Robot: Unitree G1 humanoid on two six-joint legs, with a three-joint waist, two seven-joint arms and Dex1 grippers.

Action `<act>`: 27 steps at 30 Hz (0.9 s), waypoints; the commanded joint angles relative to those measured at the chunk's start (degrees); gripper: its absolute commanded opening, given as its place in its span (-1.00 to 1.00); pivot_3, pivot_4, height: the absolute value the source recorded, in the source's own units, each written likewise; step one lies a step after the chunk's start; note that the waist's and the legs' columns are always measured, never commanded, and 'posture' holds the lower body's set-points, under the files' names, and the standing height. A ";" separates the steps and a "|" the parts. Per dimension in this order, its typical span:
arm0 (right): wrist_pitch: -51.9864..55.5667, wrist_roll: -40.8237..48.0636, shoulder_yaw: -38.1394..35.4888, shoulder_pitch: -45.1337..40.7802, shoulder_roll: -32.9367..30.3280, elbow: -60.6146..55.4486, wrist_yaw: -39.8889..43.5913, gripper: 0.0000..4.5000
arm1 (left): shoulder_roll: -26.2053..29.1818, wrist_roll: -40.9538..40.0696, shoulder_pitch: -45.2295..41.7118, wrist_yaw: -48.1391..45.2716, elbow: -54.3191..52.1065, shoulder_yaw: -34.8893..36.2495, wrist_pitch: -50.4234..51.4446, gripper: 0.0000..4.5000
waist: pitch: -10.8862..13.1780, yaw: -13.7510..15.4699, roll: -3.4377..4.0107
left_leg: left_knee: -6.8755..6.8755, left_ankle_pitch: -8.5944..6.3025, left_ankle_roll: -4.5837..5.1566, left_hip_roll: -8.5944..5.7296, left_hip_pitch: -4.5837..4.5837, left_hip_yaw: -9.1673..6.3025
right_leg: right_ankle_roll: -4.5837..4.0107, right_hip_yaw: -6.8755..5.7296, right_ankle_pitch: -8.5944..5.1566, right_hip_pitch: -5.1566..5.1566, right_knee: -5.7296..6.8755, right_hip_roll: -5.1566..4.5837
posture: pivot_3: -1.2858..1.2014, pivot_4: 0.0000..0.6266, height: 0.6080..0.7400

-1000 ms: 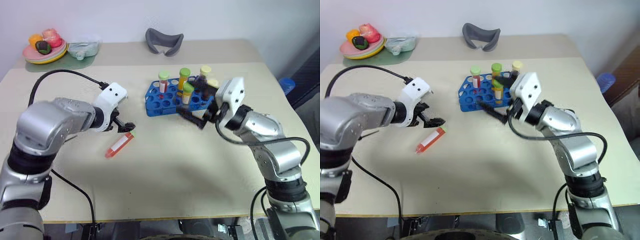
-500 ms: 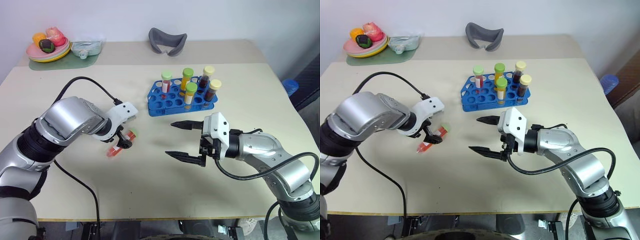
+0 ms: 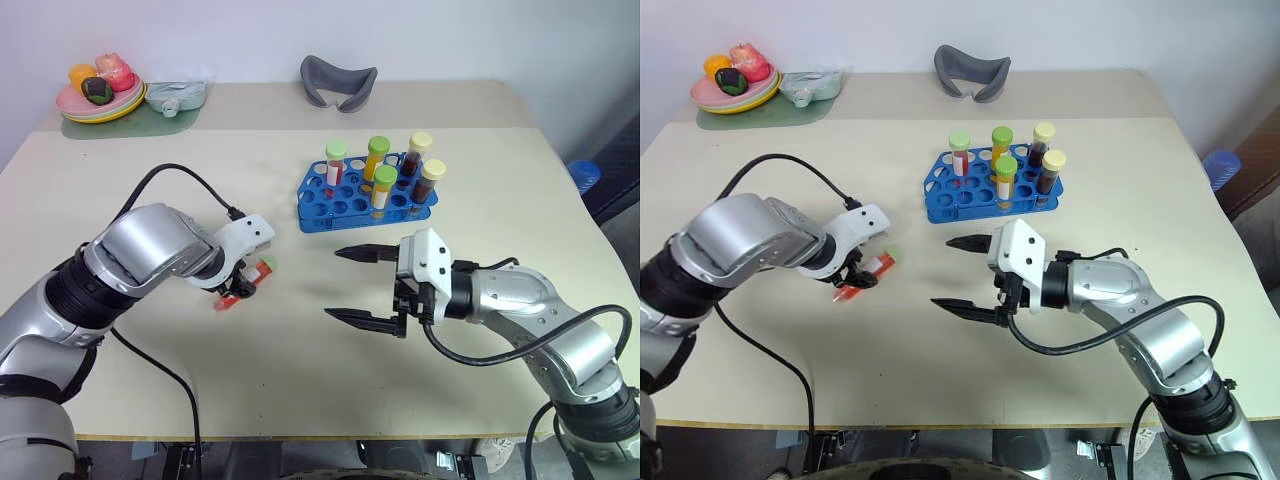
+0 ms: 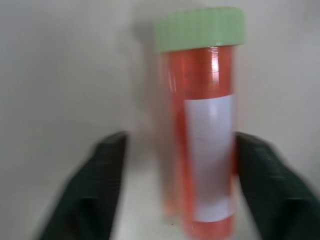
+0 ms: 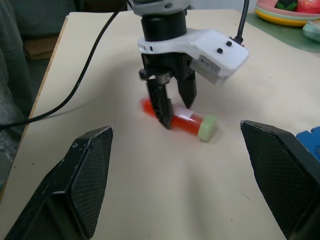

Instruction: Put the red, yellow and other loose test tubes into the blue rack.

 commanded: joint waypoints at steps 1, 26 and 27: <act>-0.24 0.29 0.09 -1.13 0.71 -2.36 -0.17 0.86 | -0.31 -0.53 0.01 1.02 0.09 2.19 0.45 -0.47 | 0.00 0.00 0.00 | 0.01 0.00 0.00 0.00 0.00 0.00 | 0.00 0.00 0.00 0.00 0.00 0.00 | 0.03 -0.52 1.00; 1.45 -4.12 -8.41 8.04 5.11 3.46 -15.12 0.86 | -21.36 18.15 17.52 12.20 -5.34 25.31 -54.75 -0.62 | -0.08 0.32 0.01 | 0.17 0.16 -0.28 0.00 -0.03 0.04 | 0.00 0.00 0.01 0.02 0.05 -0.05 | 0.03 -0.52 1.00; 1.20 -4.25 -8.55 8.75 5.85 3.73 -15.67 0.86 | -24.91 20.17 17.91 13.75 -2.97 24.21 -59.57 -0.62 | -0.08 0.46 0.01 | 0.21 0.15 -0.28 -0.01 -0.04 0.04 | 0.00 0.00 0.01 0.04 0.05 -0.06 | 0.03 -0.52 1.00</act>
